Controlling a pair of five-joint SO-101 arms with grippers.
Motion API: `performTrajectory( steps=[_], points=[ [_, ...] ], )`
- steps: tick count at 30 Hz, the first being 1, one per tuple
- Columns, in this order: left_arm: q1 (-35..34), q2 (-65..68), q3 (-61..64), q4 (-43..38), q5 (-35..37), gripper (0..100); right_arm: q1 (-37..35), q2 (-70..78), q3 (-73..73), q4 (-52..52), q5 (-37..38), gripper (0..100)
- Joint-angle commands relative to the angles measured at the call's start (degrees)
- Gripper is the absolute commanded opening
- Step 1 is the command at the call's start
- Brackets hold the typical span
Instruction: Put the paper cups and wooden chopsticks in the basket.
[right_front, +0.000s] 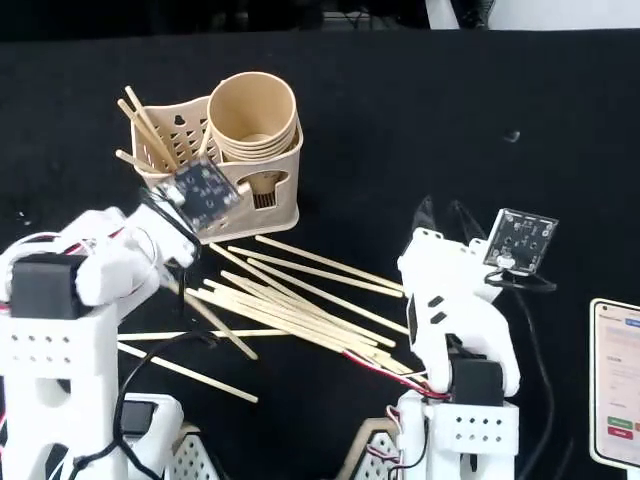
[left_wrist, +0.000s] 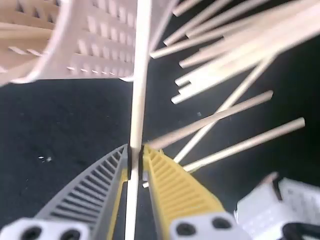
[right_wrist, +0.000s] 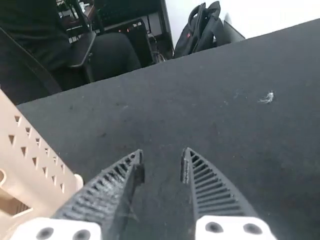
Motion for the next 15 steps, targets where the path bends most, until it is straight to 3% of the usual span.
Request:
performTrajectory(
  steps=[1,8,15],
  points=[
    [0.7,-0.7,-9.5,0.3,7.2,3,0.8,-1.1,-0.3,-1.4,-0.4,12.8],
    [0.9,-0.7,-20.2,0.2,18.2,3,0.8,-1.1,-0.3,-1.4,-0.4,12.8],
    [5.9,-0.6,-31.0,-3.2,29.2,3,0.8,-1.1,-0.2,-1.3,-0.4,12.8]
  ],
)
